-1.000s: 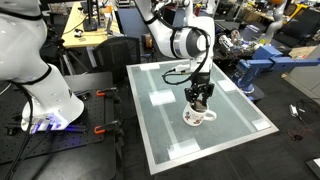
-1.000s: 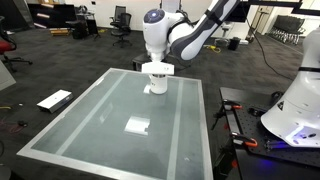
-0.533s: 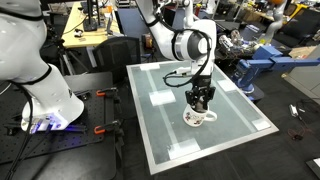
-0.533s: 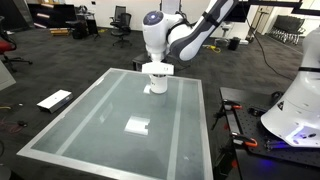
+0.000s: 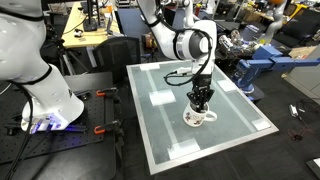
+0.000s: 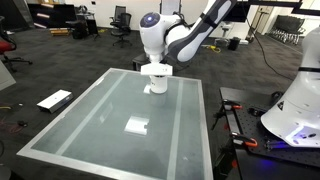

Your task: Remove the pen from the white and put on the table

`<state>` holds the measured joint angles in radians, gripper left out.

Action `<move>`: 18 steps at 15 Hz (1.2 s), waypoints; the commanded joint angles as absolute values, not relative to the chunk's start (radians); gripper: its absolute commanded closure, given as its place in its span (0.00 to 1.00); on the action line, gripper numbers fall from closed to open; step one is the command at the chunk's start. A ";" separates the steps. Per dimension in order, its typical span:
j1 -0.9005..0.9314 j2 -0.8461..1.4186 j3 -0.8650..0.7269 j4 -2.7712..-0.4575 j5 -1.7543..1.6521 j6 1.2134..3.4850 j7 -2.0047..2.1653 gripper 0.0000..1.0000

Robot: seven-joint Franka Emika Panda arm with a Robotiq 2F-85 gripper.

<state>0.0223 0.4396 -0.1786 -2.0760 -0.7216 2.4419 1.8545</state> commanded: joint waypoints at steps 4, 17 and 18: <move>0.080 0.395 -0.215 -2.078 -0.770 2.395 1.919 0.97; 0.074 0.128 -0.138 -2.177 -1.030 2.314 2.135 0.97; 0.068 0.113 -0.125 -2.182 -1.027 2.325 2.124 0.97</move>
